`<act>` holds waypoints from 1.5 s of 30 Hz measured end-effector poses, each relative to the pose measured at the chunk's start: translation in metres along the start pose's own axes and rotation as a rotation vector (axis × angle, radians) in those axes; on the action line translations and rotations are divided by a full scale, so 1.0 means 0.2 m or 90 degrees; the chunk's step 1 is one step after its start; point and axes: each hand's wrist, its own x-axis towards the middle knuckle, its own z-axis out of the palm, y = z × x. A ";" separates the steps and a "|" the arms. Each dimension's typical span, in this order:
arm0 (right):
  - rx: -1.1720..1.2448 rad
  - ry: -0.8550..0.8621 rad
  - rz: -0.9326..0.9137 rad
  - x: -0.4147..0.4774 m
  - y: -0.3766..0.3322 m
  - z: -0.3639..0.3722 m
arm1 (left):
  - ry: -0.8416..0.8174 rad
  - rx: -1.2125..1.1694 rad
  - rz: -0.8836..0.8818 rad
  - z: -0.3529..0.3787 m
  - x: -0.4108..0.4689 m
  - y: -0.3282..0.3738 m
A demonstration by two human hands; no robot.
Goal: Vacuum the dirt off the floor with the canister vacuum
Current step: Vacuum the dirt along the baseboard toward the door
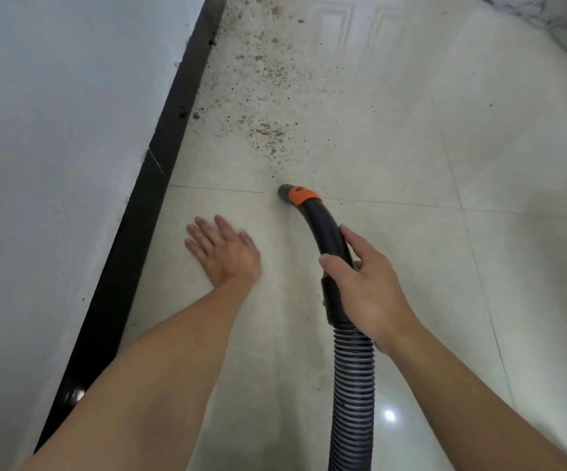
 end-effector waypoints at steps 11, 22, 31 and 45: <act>-0.013 -0.001 -0.018 0.45 -0.19 0.03 | 0.022 0.012 -0.023 0.05 0.06 0.04; 0.029 -0.059 0.044 0.93 -0.41 -0.02 | 0.005 0.052 -0.032 0.05 0.10 0.05; -0.019 -0.159 0.195 0.90 -0.44 -0.09 | -0.020 0.068 -0.031 0.05 0.09 0.04; -0.046 -0.190 0.240 0.76 -0.40 0.03 | -0.072 0.040 -0.042 -0.01 0.10 0.03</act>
